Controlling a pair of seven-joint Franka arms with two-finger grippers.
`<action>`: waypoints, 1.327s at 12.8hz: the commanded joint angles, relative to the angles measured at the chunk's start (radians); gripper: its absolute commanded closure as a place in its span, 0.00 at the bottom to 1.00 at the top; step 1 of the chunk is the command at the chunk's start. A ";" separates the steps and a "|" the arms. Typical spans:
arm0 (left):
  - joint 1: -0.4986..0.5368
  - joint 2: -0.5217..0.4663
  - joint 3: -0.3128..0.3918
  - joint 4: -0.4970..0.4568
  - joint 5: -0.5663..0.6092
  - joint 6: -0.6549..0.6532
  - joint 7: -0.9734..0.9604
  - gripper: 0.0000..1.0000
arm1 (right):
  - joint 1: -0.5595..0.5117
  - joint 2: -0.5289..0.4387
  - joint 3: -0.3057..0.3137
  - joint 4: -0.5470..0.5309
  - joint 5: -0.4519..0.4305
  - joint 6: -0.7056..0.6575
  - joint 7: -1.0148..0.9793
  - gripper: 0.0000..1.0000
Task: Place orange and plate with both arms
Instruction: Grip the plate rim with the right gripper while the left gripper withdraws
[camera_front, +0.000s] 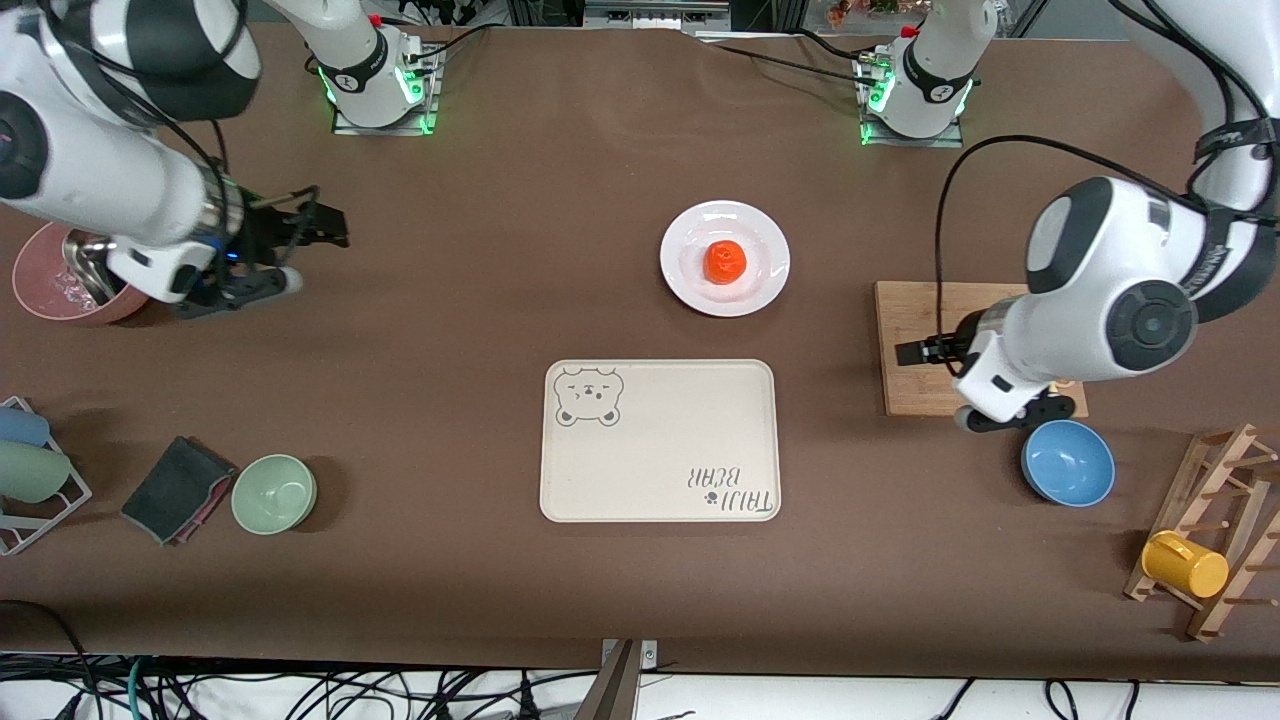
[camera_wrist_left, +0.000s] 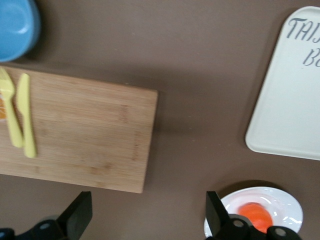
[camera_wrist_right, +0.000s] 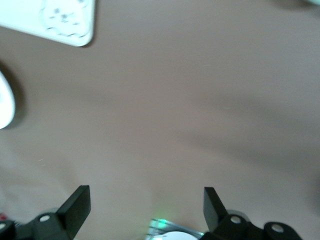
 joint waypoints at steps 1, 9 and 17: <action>-0.178 -0.070 0.266 0.026 -0.054 -0.042 0.144 0.00 | 0.029 0.043 -0.006 0.007 0.123 -0.009 0.043 0.00; -0.286 -0.256 0.423 0.067 -0.085 -0.183 0.179 0.00 | 0.283 0.310 -0.004 -0.036 0.611 0.365 0.054 0.00; -0.321 -0.256 0.524 0.069 -0.158 -0.176 0.316 0.00 | 0.555 0.507 -0.003 -0.128 1.379 0.820 -0.365 0.00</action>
